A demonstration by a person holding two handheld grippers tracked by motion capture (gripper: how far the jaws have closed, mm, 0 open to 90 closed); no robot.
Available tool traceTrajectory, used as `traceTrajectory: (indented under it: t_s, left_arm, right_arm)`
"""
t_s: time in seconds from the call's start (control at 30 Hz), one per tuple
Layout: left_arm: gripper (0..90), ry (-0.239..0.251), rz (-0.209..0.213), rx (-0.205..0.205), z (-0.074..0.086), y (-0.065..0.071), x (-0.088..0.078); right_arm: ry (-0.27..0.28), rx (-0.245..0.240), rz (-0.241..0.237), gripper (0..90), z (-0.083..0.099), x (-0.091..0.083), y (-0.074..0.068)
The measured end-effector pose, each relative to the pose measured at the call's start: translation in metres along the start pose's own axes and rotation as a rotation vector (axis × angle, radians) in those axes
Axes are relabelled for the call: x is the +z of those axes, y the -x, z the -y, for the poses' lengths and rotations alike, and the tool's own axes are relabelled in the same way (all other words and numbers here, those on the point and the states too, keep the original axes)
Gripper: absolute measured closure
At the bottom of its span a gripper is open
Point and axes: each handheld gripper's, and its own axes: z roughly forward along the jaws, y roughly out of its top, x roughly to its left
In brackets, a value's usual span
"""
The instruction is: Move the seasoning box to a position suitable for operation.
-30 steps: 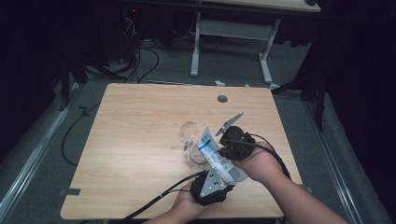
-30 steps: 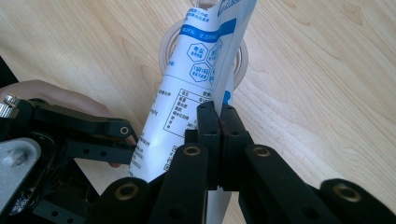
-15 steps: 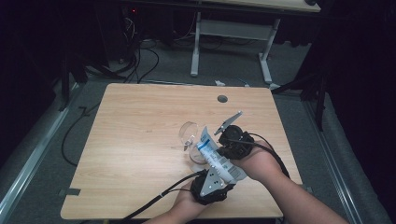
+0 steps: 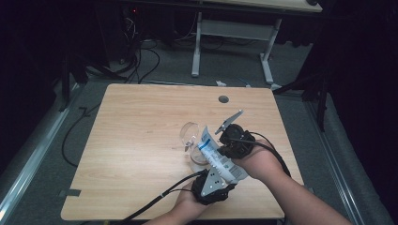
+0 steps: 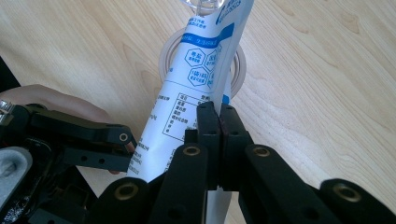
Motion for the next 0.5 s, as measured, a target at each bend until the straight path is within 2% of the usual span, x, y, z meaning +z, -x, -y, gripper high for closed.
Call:
traceTrajectory:
  t_s: [0.5]
  left_arm:
    - [56.1,0.012,0.009,-0.007,-0.0027,0.0016,-0.0005]
  right_arm:
    - [0.001,0.003,-0.001,89.9,0.0003,-0.0019,-0.0005]
